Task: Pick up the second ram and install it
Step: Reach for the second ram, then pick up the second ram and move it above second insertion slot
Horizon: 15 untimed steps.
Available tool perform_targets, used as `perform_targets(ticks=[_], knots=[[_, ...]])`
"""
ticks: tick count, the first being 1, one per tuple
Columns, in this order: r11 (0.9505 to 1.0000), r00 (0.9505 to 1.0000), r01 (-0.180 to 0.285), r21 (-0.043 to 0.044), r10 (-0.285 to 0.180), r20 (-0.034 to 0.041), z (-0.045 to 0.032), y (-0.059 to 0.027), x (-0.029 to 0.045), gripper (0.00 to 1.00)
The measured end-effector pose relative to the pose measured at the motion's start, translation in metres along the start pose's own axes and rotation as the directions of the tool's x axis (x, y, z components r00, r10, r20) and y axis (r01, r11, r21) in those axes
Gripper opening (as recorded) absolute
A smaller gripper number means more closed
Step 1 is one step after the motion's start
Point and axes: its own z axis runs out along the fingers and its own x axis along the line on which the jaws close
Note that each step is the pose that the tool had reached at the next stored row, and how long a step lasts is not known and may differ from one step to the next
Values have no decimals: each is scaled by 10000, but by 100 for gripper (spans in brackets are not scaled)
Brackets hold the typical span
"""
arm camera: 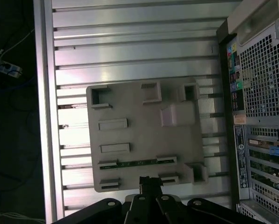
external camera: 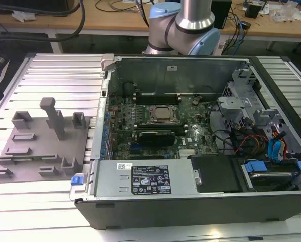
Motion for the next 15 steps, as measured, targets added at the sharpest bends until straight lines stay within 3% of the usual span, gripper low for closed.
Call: perform_targets(ticks=[10, 15], knots=[[10000, 10000, 29, -1, -29, 0, 0, -2, 0, 8], [9966, 9966, 819, -19, -819, -37, -1, -2, 0, 8]])
